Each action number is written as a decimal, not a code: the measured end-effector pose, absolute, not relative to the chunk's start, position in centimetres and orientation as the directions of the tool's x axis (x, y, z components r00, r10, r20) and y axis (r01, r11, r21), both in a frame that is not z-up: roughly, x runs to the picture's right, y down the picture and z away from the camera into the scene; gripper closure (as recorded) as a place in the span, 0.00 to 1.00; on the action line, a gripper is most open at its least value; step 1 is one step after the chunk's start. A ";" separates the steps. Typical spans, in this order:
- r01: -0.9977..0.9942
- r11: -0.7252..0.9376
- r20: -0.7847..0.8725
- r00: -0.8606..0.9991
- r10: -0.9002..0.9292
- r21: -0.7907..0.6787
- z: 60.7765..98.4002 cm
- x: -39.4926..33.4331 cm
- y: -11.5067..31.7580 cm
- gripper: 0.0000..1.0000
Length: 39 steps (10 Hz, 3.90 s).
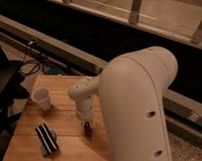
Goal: Drag the pepper across the table
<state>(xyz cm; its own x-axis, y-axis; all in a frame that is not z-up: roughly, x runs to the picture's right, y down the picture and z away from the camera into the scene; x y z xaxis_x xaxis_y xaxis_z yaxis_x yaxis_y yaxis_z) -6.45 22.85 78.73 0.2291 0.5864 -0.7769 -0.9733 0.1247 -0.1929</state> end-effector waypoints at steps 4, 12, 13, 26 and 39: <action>-0.932 0.043 -0.754 0.317 0.576 -0.359 80.4 -11.2 22.2 0.80; -0.891 0.049 -0.737 0.403 0.543 -0.451 80.1 -14.0 22.4 0.80; -0.878 0.055 -0.727 0.427 0.538 -0.475 79.7 -15.3 22.2 0.80; -0.718 0.054 -0.636 0.645 0.424 -0.693 78.6 -25.8 23.7 0.80; -0.614 0.099 -0.553 0.760 0.342 -0.783 76.0 -33.5 24.5 0.80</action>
<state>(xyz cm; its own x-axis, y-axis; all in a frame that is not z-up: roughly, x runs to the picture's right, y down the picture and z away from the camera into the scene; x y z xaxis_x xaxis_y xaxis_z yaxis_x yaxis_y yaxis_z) -33.53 24.52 76.04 0.7602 0.3417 -0.5525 -0.6137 0.0989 -0.7833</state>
